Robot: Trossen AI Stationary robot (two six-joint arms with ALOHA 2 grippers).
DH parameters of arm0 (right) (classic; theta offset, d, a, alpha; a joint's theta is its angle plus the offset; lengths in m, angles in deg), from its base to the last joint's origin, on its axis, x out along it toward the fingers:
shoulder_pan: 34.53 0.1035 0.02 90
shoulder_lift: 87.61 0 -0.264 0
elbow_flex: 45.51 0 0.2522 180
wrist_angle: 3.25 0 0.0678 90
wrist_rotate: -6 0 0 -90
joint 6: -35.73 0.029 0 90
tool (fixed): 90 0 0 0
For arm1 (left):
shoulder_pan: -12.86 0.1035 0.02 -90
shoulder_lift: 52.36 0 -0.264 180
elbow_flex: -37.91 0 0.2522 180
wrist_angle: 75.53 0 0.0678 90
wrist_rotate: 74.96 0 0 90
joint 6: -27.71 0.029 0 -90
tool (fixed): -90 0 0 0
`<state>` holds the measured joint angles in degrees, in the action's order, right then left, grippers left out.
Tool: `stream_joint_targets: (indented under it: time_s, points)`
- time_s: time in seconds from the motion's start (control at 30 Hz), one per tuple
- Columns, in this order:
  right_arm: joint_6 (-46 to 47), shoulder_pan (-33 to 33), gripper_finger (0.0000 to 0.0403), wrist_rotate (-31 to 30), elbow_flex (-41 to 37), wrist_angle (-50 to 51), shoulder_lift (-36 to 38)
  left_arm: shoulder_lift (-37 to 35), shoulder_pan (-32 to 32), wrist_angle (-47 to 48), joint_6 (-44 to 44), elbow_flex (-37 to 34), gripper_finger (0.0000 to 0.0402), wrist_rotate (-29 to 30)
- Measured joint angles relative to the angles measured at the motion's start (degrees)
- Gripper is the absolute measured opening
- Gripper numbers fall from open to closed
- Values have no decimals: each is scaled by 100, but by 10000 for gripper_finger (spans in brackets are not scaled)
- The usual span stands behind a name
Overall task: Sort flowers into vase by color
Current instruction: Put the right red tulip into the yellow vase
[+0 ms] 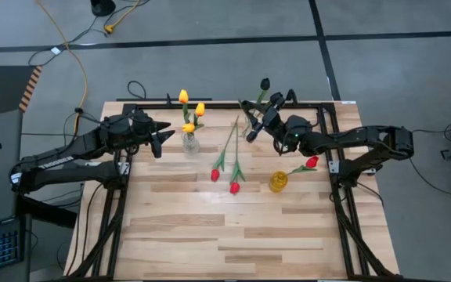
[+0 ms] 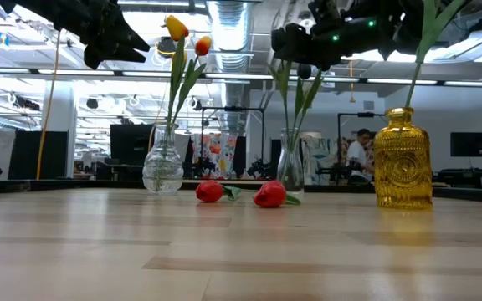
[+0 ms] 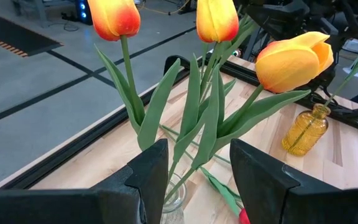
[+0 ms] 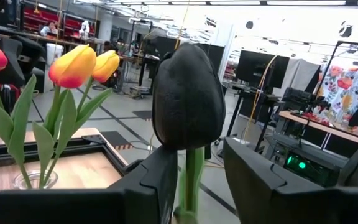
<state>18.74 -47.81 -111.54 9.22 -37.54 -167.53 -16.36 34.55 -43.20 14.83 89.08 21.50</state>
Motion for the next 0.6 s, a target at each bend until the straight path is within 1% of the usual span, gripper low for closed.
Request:
stream_joint_targets:
  time_s: [0.13,0.27,0.43,0.6]
  points:
    - [4,0,159,-3,17,143,2,0,0,1,15,0,160,0]
    - [21,0,171,-136,313,868,2,0,0,0,15,0,160,0]
    - [57,0,210,-140,747,1823,2,0,0,2,17,0,160,-2]
    - [59,0,250,-144,942,2167,2,0,-1,0,17,0,160,0]
